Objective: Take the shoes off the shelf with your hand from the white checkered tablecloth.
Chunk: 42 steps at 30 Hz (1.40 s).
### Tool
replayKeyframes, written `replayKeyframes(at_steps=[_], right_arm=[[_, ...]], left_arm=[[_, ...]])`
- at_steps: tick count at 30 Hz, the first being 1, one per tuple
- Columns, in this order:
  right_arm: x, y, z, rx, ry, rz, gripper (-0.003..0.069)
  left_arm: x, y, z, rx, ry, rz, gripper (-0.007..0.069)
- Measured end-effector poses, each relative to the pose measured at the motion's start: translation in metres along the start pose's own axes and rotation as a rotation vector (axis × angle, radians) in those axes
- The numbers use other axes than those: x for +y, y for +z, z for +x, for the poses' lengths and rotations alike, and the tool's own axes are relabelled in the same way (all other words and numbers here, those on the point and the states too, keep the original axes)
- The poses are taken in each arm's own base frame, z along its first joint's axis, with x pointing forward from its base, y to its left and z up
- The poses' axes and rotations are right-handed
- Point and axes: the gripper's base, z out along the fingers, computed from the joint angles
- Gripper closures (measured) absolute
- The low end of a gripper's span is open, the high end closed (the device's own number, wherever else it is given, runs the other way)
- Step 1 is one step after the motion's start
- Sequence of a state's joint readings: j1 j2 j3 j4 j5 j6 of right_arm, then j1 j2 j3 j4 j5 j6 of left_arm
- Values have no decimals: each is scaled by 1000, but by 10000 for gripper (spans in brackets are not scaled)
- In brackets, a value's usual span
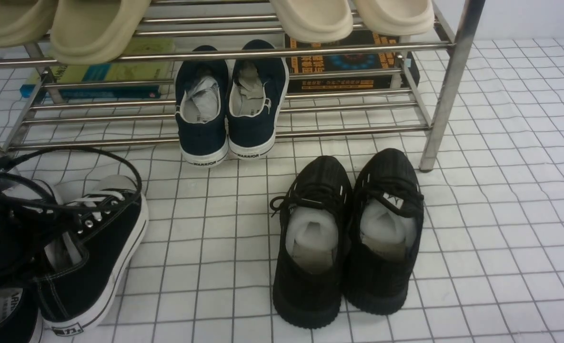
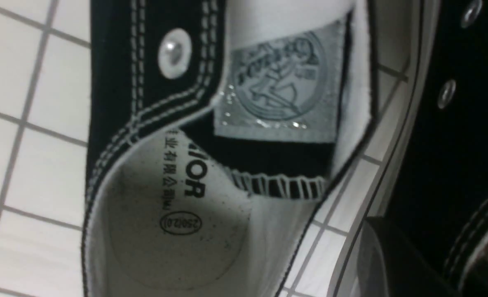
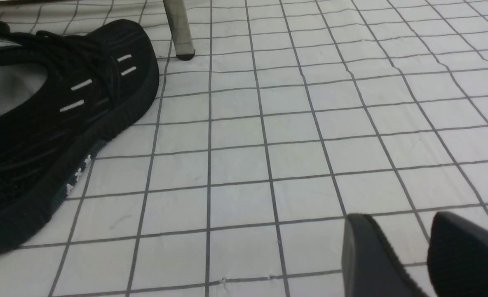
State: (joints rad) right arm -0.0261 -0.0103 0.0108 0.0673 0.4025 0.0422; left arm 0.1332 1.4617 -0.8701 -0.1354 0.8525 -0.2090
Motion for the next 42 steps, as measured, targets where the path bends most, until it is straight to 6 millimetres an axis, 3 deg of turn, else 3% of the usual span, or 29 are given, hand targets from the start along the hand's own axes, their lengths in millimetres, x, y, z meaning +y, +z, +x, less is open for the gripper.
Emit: replayKeyframes(at_steps=[6,16,24,29,30,33,36,39,40,41,42], right_arm=[[0,0,0,0,0,0,420],[0,0,0,0,3,-1,420],[0,0,0,0,3,-1,420],[0,0,0,0,3,-1,420],[0,0,0,0,3,-1,420],[0,0,0,0,3,-1,420],[0,0,0,0,3,-1,420],[0,0,0,0,3,-1,420],[0,0,0,0,3,-1,420],[0,0,0,0,3,-1,420],[0,0,0,0,3,-1,420]], left_arm=[[0,-3,0,-16,-2,4,610],[-3,-26,-5,-123,-18,26,610],[-2,-12,-9,-79,-19,6,587],[-3,-10,-11,-86,28,6,463],[-3,-12,-11,-92,42,7,407],[-3,-22,-8,-106,75,11,299],[-3,-42,1,-146,94,22,261],[-1,-67,14,-187,141,25,293],[1,-83,28,-196,189,24,340],[2,-85,29,-196,196,24,356],[4,-101,44,-213,247,29,423]])
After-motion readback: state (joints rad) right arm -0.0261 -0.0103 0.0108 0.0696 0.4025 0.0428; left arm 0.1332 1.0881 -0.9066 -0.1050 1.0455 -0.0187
